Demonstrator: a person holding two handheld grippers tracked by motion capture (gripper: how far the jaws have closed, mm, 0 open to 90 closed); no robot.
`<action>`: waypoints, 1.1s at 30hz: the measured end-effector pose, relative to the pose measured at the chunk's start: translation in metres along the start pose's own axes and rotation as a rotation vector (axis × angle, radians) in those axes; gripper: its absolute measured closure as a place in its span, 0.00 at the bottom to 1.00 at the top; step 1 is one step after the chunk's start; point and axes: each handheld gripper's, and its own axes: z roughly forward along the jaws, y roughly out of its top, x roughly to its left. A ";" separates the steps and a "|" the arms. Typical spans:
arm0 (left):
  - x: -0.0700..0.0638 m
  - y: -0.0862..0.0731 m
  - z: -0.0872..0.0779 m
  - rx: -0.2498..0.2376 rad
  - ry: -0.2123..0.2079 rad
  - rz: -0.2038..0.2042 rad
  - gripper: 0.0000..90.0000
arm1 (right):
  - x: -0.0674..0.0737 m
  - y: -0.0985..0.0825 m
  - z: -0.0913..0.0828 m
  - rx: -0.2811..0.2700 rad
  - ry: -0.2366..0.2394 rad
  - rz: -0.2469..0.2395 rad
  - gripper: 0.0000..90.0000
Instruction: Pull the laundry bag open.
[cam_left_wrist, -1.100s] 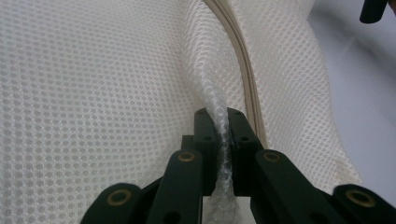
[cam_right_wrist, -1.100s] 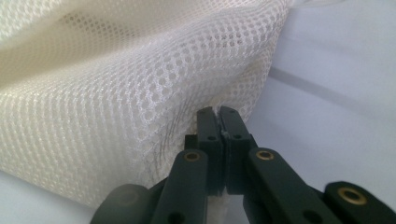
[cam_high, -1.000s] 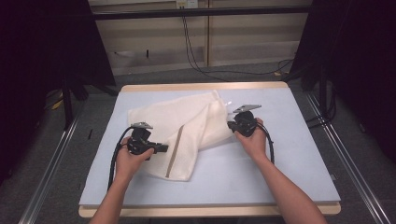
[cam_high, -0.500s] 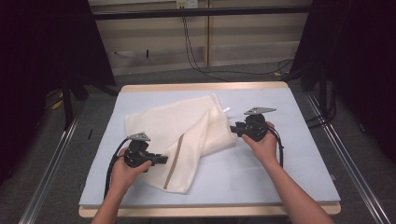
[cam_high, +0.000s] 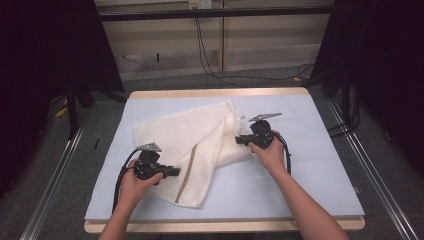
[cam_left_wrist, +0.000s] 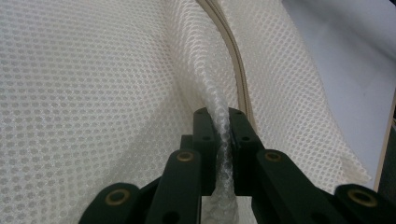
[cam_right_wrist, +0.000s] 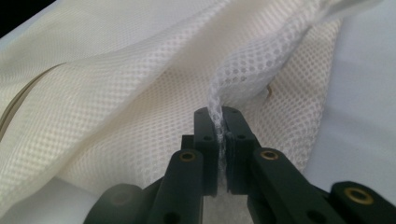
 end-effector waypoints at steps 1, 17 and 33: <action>-0.001 -0.001 0.001 -0.003 0.001 -0.010 0.93 | 0.003 -0.001 -0.005 -0.010 0.006 -0.028 0.96; -0.007 -0.011 0.002 -0.006 0.007 -0.072 0.90 | 0.022 -0.073 -0.049 0.024 0.076 -0.270 0.96; -0.008 -0.024 -0.024 -0.025 -0.032 -0.122 0.78 | 0.022 -0.090 -0.054 0.000 0.111 -0.258 0.96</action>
